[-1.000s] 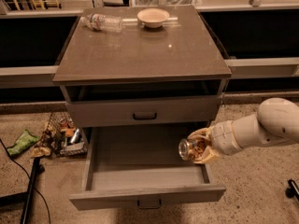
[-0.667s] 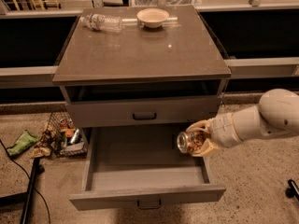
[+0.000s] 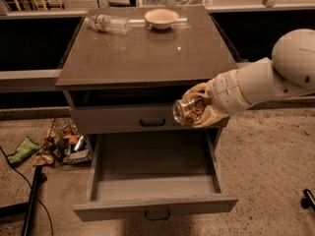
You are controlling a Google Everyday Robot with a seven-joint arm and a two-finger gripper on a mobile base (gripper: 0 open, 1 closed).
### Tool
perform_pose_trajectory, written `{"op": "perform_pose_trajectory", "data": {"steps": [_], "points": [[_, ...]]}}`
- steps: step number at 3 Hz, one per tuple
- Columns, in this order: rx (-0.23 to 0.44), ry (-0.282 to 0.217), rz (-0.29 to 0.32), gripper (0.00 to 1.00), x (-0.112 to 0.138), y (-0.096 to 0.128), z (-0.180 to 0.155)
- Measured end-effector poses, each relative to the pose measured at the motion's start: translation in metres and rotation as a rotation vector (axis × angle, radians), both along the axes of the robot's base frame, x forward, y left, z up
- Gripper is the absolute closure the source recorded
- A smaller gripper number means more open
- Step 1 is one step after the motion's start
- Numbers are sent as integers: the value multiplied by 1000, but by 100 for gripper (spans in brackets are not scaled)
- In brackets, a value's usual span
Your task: Pick orange can from middle drawer and place on counter
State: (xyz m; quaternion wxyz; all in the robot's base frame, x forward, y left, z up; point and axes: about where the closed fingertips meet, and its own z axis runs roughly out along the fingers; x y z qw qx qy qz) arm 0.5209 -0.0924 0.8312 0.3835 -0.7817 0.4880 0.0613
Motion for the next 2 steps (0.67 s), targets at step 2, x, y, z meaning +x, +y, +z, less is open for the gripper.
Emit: {"op": "perform_pose_trajectory", "data": {"steps": [2], "points": [[20, 7, -2, 100, 29, 3, 5]]}}
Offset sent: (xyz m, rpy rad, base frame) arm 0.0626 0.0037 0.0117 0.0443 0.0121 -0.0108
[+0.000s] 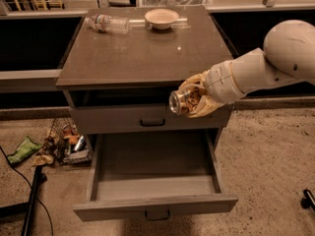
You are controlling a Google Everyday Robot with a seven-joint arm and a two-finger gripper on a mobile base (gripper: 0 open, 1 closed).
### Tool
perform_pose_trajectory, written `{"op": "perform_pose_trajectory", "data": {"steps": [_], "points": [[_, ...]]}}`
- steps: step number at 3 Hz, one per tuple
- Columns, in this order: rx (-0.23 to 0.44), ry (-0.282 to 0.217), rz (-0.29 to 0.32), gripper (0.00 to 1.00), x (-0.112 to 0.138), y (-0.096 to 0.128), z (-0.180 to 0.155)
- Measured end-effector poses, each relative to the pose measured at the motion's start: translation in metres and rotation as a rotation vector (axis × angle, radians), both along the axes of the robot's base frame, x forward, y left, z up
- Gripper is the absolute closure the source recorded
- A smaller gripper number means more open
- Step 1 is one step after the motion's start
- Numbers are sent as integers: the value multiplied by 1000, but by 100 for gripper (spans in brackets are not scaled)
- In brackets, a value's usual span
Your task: Pick orange can from middle drawer and place on counter
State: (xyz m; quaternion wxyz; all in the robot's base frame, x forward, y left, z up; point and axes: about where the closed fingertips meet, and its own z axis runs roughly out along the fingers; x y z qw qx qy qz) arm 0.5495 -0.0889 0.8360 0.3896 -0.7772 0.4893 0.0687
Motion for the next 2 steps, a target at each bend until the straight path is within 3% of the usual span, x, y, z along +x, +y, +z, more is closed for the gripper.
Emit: {"op": "perform_pose_trajectory", "data": {"steps": [1, 2], "points": [[22, 22, -11, 100, 52, 9, 5], [86, -29, -35, 100, 111, 31, 37]]}}
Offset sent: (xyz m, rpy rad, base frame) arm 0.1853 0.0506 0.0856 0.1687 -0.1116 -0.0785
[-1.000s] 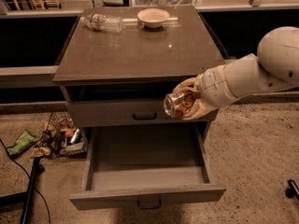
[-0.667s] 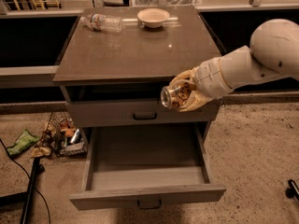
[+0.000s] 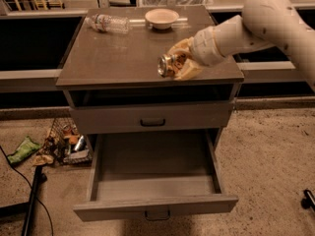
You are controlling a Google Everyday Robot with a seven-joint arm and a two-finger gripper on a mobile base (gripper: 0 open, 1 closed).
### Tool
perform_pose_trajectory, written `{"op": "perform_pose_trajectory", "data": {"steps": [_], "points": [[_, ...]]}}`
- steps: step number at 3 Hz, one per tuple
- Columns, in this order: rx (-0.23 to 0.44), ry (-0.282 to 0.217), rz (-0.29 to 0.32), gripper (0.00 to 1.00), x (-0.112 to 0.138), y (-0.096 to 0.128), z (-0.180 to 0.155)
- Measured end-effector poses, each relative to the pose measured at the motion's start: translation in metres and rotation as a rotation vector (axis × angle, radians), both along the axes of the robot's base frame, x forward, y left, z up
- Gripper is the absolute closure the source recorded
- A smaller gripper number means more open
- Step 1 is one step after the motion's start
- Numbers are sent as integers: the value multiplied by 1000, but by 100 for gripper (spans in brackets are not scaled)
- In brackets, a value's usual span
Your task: Pick orange can from middle drawer and place on counter
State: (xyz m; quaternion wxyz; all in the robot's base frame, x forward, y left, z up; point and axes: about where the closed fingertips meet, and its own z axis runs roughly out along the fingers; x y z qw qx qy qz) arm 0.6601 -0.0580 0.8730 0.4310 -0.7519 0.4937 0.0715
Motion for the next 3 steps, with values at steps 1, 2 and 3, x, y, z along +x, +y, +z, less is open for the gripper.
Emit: {"op": "perform_pose_trajectory", "data": {"steps": [1, 2, 3], "points": [[49, -70, -54, 100, 34, 16, 37], [109, -25, -117, 100, 63, 30, 42], [137, 67, -172, 100, 84, 37, 33]]}}
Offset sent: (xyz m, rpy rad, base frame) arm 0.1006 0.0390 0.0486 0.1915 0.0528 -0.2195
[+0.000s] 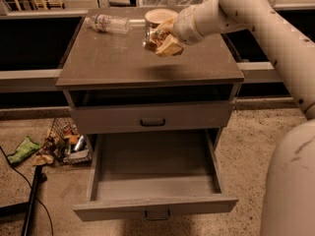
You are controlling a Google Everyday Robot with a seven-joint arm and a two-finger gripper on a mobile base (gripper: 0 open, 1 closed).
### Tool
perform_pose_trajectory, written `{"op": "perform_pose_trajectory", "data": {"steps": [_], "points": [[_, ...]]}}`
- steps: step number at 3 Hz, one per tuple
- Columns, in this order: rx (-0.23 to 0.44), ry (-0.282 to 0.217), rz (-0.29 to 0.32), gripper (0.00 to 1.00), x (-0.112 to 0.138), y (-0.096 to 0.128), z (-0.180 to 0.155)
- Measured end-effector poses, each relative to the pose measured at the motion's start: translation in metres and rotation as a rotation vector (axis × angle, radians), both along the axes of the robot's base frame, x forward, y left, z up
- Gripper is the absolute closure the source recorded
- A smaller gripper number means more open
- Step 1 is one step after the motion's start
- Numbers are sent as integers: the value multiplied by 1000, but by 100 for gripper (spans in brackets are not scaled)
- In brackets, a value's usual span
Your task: Pick orange can from middle drawer and place on counter
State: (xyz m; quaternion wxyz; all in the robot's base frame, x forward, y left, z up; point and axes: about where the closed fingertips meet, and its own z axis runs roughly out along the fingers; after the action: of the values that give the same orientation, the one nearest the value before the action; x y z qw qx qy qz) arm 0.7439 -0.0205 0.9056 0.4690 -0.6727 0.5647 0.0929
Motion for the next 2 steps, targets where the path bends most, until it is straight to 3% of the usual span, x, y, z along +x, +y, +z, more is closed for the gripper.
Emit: {"op": "perform_pose_trajectory", "data": {"steps": [1, 2], "points": [[22, 101, -17, 83, 13, 6, -14], [28, 170, -25, 59, 19, 6, -24]]}}
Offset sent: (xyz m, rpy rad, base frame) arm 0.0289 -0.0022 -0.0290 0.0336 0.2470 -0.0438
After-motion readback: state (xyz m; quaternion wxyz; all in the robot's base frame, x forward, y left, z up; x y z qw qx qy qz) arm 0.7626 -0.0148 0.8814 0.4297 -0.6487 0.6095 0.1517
